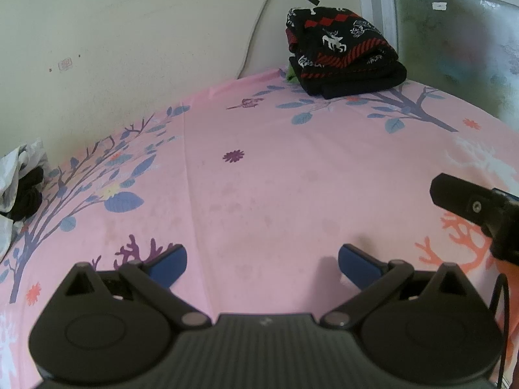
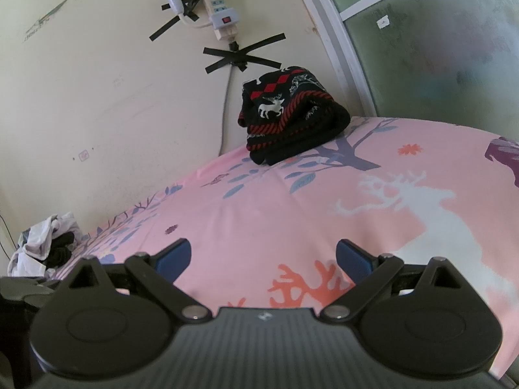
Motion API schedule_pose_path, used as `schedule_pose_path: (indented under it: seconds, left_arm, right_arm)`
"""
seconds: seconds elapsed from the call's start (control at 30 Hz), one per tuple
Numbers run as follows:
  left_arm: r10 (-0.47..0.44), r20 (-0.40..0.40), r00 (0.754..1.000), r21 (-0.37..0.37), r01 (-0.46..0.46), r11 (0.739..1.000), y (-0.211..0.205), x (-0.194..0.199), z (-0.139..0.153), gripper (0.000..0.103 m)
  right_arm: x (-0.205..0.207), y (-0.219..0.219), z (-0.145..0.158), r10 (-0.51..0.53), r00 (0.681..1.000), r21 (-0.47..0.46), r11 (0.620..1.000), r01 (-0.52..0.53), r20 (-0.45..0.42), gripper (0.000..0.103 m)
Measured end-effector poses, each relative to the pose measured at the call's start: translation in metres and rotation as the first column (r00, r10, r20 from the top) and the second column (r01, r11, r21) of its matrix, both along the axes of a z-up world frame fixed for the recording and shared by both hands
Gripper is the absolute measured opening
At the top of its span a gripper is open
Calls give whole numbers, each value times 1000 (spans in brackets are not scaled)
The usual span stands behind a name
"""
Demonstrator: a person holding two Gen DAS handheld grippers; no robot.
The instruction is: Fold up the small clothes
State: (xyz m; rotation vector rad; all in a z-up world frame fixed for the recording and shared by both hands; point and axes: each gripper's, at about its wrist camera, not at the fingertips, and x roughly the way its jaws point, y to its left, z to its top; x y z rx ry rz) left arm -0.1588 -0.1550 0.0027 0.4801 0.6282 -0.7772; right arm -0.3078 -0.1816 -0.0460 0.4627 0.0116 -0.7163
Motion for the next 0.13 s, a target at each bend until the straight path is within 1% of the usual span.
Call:
schedule_pose_path:
  seconds: [0.13]
  left_arm:
    - [1,-6,1000,-2,-1,1000,0,0,0,103]
  right_arm:
    - [0,0,-1,1,1000,0,1000,-1,-1,90]
